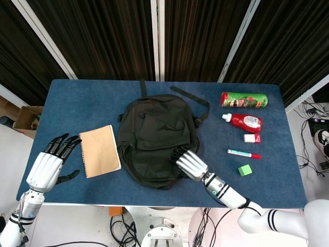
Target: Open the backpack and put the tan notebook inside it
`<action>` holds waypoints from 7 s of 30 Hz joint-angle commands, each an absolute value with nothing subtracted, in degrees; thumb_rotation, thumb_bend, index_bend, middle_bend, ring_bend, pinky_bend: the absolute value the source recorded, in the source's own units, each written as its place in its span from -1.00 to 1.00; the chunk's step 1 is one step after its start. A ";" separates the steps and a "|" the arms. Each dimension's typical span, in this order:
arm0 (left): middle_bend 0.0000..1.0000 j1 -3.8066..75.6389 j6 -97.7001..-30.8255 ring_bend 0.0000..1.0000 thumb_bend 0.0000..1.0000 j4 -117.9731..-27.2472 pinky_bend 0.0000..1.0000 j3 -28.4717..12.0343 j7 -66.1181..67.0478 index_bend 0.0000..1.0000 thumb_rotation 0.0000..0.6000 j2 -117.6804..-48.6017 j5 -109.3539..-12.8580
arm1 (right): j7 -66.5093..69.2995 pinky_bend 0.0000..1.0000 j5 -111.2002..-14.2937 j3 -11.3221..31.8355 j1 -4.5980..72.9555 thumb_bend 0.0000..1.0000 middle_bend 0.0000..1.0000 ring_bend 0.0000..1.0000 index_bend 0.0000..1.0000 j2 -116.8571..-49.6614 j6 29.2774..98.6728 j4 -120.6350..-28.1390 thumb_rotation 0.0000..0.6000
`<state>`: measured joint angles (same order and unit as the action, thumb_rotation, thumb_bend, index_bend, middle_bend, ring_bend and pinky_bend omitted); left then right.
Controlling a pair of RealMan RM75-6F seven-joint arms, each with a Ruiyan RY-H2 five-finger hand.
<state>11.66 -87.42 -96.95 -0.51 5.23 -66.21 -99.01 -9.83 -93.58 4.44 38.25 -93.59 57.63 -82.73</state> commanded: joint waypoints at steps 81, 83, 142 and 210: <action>-0.48 25.03 -83.24 -0.67 -0.47 -33.11 -0.63 0.39 -28.06 -0.40 1.00 -105.82 -95.61 | -12.71 -0.46 -54.08 24.60 41.48 0.26 0.05 -0.18 0.33 -102.78 68.50 -90.18 1.00; -0.36 25.13 -84.07 -0.59 -0.47 -32.33 -0.58 0.01 -27.41 -0.28 1.00 -106.40 -95.39 | -12.69 -0.46 -54.01 24.56 41.42 0.26 0.05 -0.18 0.33 -102.64 68.50 -90.21 1.00; 0.44 32.05 -120.50 0.19 -0.36 -33.42 0.19 5.62 -6.10 0.51 1.00 -106.31 -110.73 | -8.69 -0.53 -42.02 35.10 50.07 0.26 0.05 -0.18 0.29 -104.95 66.48 -90.60 1.00; 0.42 49.20 -94.37 0.17 -0.34 -15.98 0.27 2.33 -4.94 0.49 1.00 -124.78 -104.66 | 0.51 -0.53 -43.76 34.96 51.28 0.27 0.05 -0.18 0.28 -105.99 66.51 -96.64 1.00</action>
